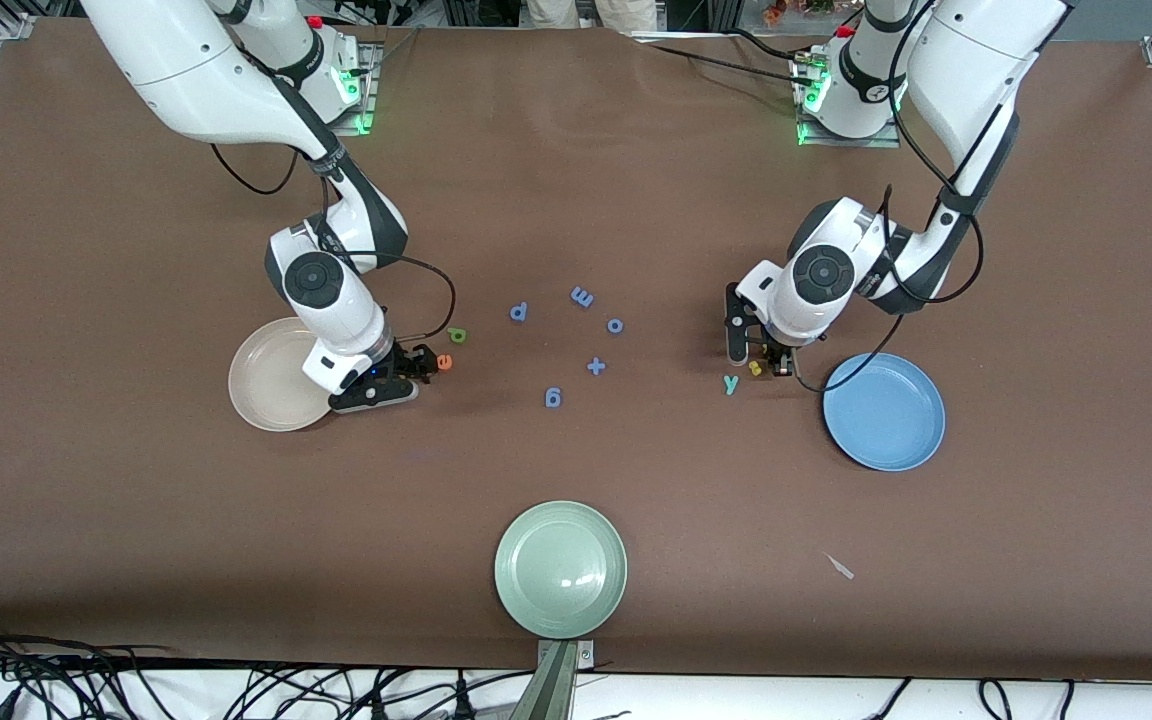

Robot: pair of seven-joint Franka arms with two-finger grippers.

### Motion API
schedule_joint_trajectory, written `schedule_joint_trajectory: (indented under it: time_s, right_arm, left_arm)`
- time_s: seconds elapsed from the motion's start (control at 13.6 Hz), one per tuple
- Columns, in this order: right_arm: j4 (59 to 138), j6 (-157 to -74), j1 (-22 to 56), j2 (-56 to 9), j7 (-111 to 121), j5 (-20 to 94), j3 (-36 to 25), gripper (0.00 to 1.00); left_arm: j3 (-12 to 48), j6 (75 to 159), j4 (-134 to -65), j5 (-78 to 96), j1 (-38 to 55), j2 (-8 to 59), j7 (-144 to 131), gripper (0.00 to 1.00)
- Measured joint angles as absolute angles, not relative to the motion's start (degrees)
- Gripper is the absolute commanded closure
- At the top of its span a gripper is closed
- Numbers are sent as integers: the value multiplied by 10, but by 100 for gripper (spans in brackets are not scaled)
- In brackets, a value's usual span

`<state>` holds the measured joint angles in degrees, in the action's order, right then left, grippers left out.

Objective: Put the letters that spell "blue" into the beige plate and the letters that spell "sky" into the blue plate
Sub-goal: 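Drop the k into the blue plate while the right gripper lifts the u, then grasp the yellow s with the left gripper while the right gripper places the u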

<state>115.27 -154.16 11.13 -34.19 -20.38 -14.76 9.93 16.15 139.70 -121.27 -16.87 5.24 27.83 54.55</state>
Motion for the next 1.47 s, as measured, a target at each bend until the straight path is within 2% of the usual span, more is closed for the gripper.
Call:
schedule_joint_trajectory:
  time_s: [0.37, 0.66, 0.74, 0.81, 0.88, 1.03, 1.32, 1.47]
  right_arm:
    - [1162, -1542, 106, -337, -224, -148, 99, 6]
    - [1191, -1542, 106, -319, -228, -148, 99, 9]
    - [1197, -1543, 105, -315, -229, -148, 99, 12]
    - [1201, -1543, 105, -313, -229, -148, 99, 17]
    - [1204, -1544, 105, -310, -229, -148, 99, 21]
    - [1207, -1545, 105, -307, -230, -148, 100, 27]
    - [1209, -1545, 106, -305, -251, -149, 101, 28]
    - [1209, -1545, 106, -305, -254, -150, 101, 37]
  left_arm:
    - [160, 1261, -1155, -169, 51, 234, 546, 100]
    - [148, 1240, -1129, -212, 11, 231, 563, 100]
    - [147, 1241, -1129, -215, -10, 233, 575, 76]
    - [147, 1244, -1129, -215, -30, 235, 588, 18]
    - [147, 1247, -1129, -215, -43, 238, 595, 0]
    - [148, 1249, -1129, -215, -47, 239, 596, 0]
    - [155, 1249, -1124, -175, -42, 239, 512, 0]
    - [157, 1249, -1115, -136, -40, 239, 442, 0]
